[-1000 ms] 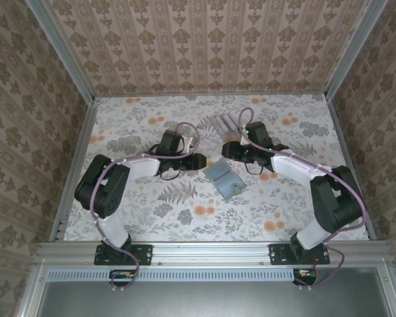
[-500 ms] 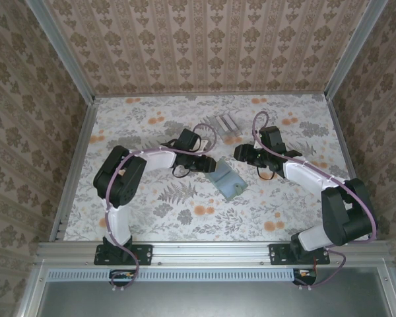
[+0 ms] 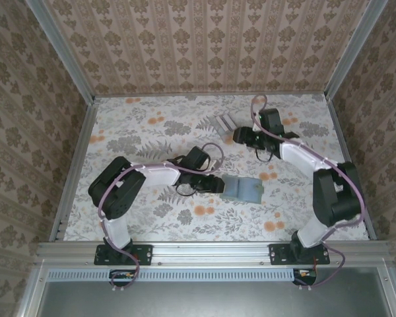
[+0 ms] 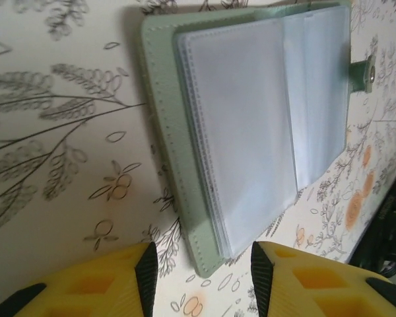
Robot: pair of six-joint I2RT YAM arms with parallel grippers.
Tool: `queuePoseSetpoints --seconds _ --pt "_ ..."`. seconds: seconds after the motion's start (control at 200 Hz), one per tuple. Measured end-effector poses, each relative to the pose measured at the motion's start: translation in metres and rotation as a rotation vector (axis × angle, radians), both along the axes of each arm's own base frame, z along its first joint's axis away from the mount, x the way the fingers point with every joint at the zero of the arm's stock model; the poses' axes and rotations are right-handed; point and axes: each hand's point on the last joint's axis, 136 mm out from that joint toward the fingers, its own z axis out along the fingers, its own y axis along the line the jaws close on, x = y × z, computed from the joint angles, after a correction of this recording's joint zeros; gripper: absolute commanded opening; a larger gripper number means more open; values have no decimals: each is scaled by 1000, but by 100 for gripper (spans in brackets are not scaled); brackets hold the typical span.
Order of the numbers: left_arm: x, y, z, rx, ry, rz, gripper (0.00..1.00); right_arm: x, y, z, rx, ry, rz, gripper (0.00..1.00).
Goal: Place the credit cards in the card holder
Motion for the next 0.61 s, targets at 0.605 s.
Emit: queuePoseSetpoints --seconds 0.605 --pt "52 105 85 -10 -250 336 46 90 45 -35 -443 -38 290 61"
